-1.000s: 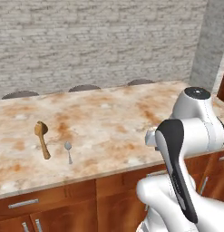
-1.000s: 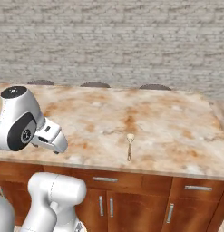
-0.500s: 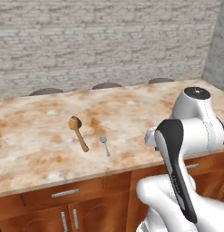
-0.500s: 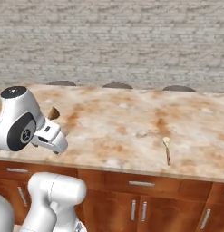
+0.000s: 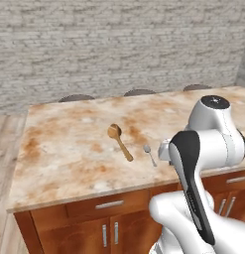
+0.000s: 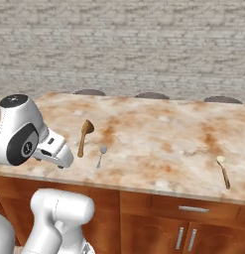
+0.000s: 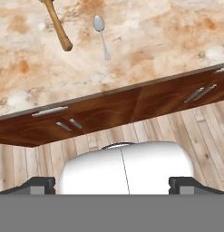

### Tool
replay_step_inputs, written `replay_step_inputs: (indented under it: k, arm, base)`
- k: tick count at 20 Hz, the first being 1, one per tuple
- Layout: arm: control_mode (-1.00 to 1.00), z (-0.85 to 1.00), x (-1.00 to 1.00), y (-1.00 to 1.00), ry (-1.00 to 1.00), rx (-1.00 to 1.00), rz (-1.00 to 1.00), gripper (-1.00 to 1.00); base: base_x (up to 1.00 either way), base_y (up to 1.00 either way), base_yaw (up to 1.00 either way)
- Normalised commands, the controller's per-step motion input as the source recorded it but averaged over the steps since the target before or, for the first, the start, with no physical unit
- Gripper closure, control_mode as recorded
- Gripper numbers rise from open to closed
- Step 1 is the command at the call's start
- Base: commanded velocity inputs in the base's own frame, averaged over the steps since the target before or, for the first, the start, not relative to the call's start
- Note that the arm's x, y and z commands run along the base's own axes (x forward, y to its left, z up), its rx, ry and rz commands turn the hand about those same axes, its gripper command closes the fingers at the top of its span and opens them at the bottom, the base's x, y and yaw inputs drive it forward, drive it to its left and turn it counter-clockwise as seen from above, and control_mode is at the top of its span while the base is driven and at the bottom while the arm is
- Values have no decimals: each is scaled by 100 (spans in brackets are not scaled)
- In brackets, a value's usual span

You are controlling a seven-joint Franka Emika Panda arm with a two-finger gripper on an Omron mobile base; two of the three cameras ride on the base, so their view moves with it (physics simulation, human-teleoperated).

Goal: Organize the utensils by type. Pick up the wooden spoons from the counter and place them in the open cabinet. Then pick up the metallic utensils from the counter and place them in the open drawer.

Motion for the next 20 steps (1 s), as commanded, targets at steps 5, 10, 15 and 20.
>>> replay_step_inputs:
  k: [5, 10, 15, 20]
  arm:
    - [100, 0, 0, 0, 0, 0, 0, -100]
    - [100, 0, 0, 0, 0, 0, 0, -100]
    - [100, 0, 0, 0, 0, 0, 0, -100]
    - [100, 0, 0, 0, 0, 0, 0, -100]
  base:
    - [33, -1, 5]
    - [27, -6, 4]
    - [58, 0, 12]
    - [39, 0, 6]
